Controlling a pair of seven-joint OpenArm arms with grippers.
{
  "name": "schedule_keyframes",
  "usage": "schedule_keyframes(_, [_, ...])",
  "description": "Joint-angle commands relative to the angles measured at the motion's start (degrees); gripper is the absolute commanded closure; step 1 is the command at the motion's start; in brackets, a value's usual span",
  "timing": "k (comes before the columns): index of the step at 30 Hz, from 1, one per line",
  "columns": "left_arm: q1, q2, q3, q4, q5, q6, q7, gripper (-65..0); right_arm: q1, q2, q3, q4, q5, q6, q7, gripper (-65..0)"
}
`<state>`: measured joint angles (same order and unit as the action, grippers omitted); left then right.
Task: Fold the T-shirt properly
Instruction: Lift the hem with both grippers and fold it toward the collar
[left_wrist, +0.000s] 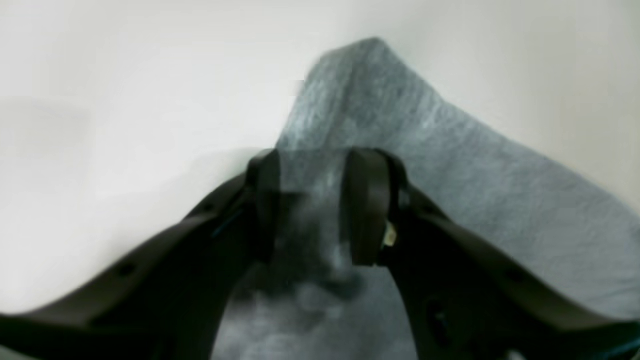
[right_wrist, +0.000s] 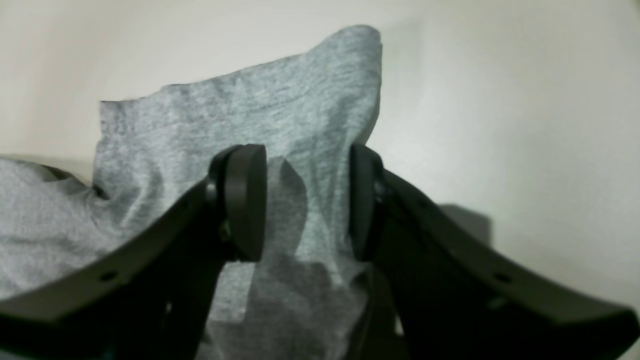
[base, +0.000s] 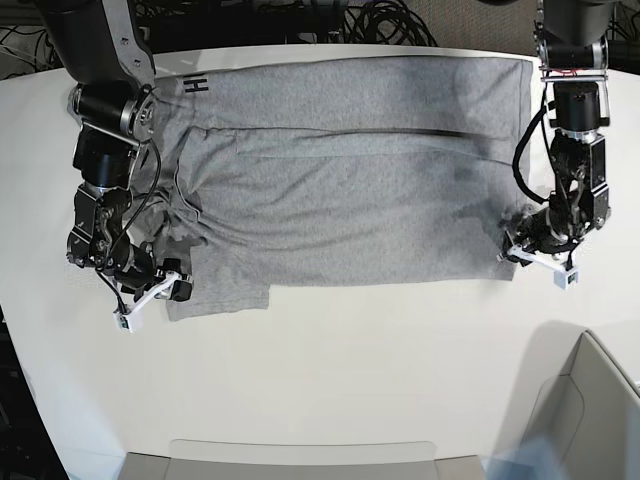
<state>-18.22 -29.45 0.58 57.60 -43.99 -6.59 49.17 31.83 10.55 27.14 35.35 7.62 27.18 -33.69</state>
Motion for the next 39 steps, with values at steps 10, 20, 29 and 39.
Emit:
schedule_keyframes(10, [-4.77,1.19,-0.01,-0.24,3.24,-2.16,-1.21,-24.0,1.18,0.66,-0.10,0.38,-0.80,-0.41,-1.08,-25.9])
schedule_keyframes(20, [-6.97,3.56,0.08,-7.71,3.33,-4.36,-3.15,-23.7,1.53,0.40,-4.59,0.29,-0.80,-1.38,1.12,-25.9])
schedule_keyframes(29, [-6.71,3.56,-0.01,-7.98,3.33,-4.18,-3.32,0.0,2.76,0.57,-14.26,-6.30,-0.45,-7.71,7.54,-7.5])
schedule_keyframes(39, [-5.83,3.65,-4.76,-7.71,2.98,-4.36,-4.46,0.0,4.60,1.28,-14.70,-4.80,-0.45,-7.71,7.80,0.0])
